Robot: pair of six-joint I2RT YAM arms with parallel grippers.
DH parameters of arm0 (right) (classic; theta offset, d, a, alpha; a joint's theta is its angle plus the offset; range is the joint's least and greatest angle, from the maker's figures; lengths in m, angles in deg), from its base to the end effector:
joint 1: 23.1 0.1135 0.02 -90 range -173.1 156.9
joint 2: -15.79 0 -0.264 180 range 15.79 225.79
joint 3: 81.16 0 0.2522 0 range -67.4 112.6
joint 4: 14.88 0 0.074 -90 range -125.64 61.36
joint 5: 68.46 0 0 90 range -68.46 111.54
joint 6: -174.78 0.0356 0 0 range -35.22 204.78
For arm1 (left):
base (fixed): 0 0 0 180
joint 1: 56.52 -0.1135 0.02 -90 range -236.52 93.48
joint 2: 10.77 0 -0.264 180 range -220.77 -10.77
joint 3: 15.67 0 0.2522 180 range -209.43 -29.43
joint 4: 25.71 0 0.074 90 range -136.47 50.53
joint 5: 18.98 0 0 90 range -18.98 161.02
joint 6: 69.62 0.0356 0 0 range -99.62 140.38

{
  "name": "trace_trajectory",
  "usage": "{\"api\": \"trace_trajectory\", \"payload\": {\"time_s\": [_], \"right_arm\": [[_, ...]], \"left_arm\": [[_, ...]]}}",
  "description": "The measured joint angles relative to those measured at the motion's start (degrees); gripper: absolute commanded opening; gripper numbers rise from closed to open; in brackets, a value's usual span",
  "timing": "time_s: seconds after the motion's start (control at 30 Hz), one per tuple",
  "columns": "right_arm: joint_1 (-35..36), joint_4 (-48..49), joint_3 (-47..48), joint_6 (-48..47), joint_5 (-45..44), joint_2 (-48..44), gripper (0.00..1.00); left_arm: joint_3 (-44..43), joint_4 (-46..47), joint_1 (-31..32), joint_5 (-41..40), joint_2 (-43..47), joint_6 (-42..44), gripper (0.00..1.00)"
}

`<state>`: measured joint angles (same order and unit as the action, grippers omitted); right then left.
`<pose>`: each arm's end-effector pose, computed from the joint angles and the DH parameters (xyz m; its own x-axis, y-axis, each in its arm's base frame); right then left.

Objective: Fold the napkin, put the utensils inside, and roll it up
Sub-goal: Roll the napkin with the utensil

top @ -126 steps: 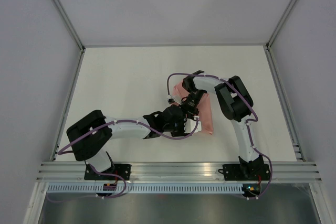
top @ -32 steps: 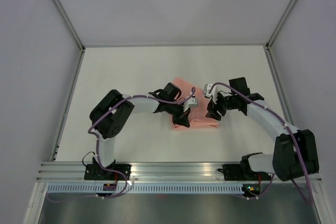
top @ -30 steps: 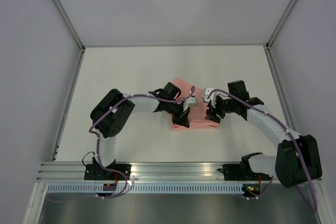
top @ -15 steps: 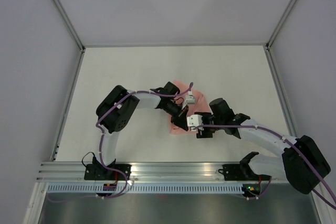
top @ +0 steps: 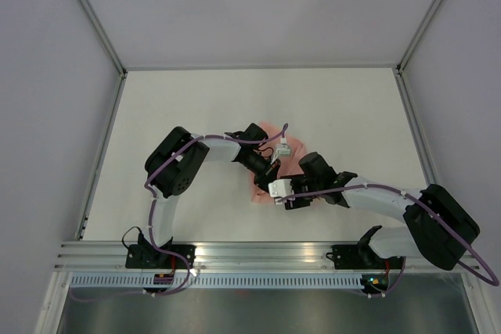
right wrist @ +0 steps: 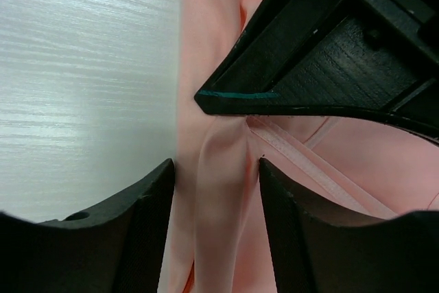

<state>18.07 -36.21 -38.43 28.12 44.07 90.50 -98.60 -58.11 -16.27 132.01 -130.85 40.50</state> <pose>0.1628 0.1605 0.1489 0.3202 -0.7451 -0.5851 -0.9332 -0.1417 -0.3303 0.2739 -0.2727 0.1041 -0.4835 0.6279 -0.6099 0.7592 -0.0461 -0.6492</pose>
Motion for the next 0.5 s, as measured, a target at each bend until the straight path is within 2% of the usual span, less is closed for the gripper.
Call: {"api": "trace_trajectory", "payload": {"time_s": [0.23,0.37,0.5], "right_arm": [[0.37,-1.18,1.99,-0.09,0.26,2.58,0.45],[0.37,-4.11,4.07,-0.17,1.11,4.39,0.31],[0.37,-6.67,5.92,-0.52,1.73,5.9,0.22]], "left_arm": [[0.0,-0.72,-0.22,0.02,0.0,0.0,0.02],[-0.2,-1.27,-0.37,-0.07,0.0,0.0,0.02],[-0.48,-1.88,-0.37,-0.55,0.04,-0.04,0.03]]}}
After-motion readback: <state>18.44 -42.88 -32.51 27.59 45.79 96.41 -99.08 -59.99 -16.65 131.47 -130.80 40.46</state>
